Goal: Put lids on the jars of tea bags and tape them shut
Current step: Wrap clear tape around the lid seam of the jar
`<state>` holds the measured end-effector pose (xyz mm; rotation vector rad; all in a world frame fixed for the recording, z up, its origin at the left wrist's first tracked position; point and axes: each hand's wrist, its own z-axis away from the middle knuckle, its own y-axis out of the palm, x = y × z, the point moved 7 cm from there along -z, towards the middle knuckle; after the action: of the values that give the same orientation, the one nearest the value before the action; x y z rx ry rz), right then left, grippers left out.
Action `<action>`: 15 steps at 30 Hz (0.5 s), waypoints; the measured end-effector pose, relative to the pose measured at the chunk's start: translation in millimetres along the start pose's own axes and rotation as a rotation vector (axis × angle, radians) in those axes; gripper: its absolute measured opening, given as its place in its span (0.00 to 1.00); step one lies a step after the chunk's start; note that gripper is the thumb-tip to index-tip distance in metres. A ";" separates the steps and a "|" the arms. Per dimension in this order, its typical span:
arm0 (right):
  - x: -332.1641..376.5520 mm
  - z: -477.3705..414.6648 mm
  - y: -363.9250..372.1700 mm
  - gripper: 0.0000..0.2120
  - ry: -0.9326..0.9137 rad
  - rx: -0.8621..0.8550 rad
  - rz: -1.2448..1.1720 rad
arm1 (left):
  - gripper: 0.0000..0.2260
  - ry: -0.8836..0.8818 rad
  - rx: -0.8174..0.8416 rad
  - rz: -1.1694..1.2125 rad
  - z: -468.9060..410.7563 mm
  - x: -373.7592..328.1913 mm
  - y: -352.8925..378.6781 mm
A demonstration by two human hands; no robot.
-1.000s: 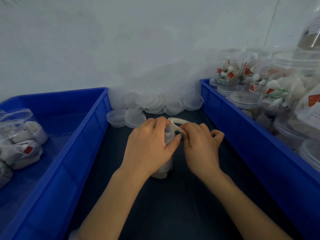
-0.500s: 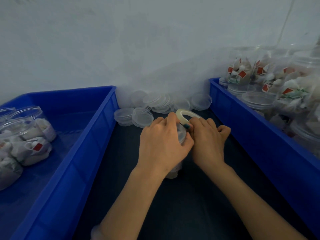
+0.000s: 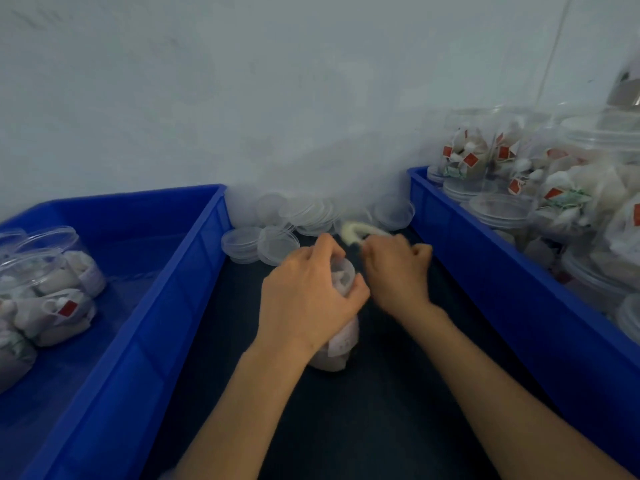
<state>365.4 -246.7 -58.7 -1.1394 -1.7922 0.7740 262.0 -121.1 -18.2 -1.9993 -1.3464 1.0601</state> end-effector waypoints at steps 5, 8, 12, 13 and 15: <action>-0.8 34.4 34.3 0.03 -0.157 0.198 0.086 | 0.13 0.045 0.034 -0.006 1.2 -6.4 4.6; -16.3 45.8 43.2 0.09 -0.149 0.223 -0.004 | 0.11 -0.043 0.092 0.005 -1.7 -1.7 8.8; -15.6 50.2 36.1 0.13 -0.195 0.194 -0.220 | 0.10 -0.190 0.151 -0.009 -13.4 -1.7 15.6; -15.3 49.8 31.9 0.13 -0.191 0.173 -0.287 | 0.09 -0.214 0.153 -0.020 -16.0 -2.5 16.8; -13.8 50.1 22.9 0.12 -0.175 0.119 -0.509 | 0.07 -0.255 0.137 -0.026 -20.2 -1.9 17.7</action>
<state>332.5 -253.1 -104.6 -0.5109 -2.0328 0.6727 287.6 -129.4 -19.4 -1.7893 -1.3792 1.3932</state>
